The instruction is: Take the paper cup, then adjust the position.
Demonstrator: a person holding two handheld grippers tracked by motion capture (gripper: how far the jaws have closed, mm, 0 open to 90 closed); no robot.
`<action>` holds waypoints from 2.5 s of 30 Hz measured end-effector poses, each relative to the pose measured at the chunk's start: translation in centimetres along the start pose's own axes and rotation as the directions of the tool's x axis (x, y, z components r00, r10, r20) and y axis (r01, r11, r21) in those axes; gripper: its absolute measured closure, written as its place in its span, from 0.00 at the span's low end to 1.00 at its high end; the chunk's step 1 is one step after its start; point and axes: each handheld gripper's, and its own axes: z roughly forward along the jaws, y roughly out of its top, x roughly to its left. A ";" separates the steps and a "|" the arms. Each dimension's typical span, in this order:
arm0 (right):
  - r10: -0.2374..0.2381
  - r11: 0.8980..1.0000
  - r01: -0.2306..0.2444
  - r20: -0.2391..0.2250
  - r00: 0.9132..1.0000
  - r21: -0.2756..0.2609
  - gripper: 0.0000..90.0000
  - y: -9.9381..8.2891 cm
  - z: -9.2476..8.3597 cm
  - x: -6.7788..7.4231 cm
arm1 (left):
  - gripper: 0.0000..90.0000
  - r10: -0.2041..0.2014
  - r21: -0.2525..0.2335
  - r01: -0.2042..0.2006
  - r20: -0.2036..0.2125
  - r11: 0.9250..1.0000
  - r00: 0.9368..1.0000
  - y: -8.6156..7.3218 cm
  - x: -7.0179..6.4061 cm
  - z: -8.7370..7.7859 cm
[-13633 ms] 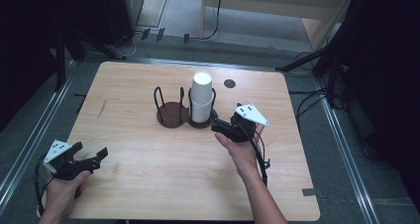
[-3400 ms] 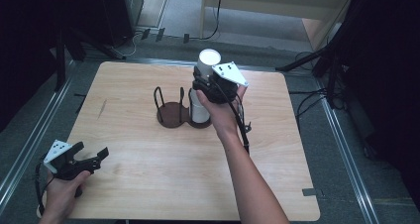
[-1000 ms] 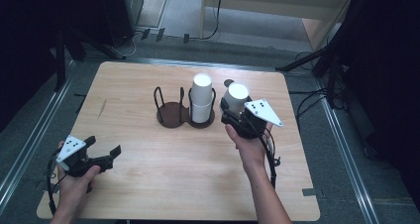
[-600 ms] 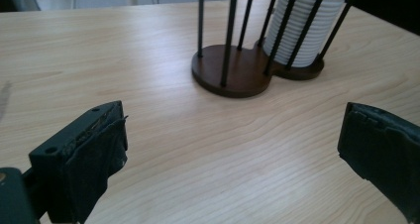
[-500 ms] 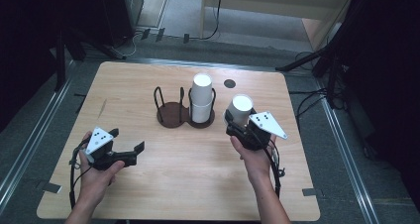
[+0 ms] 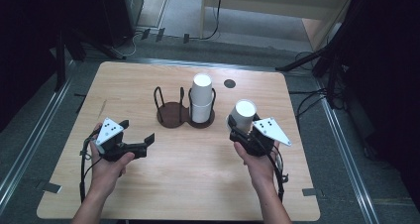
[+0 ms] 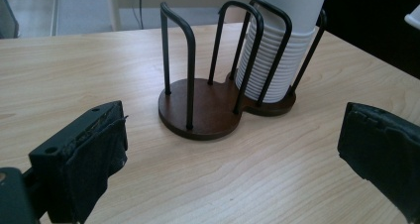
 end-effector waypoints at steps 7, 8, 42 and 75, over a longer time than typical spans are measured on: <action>-0.015 1.000 0.015 -0.004 1.000 0.010 0.32 -0.7 -0.2 0.4 | 0.00 0.001 -0.003 -0.001 0.011 1.000 1.000 0.3 -0.2 0.2; -0.015 1.000 0.015 -0.006 1.000 0.012 0.32 -0.8 -0.3 0.5 | 0.00 0.002 -0.003 -0.002 0.013 1.000 1.000 0.3 -0.4 0.3; -0.097 0.994 0.098 -0.017 0.995 0.050 0.32 -3.6 -0.3 2.9 | 0.00 0.025 0.014 -0.027 0.129 1.000 0.991 1.3 -2.8 0.6; -0.434 0.900 0.435 -0.011 0.901 0.023 0.32 -5.7 0.2 7.5 | 0.00 0.067 0.074 -0.093 0.301 0.993 0.951 1.8 -6.4 1.7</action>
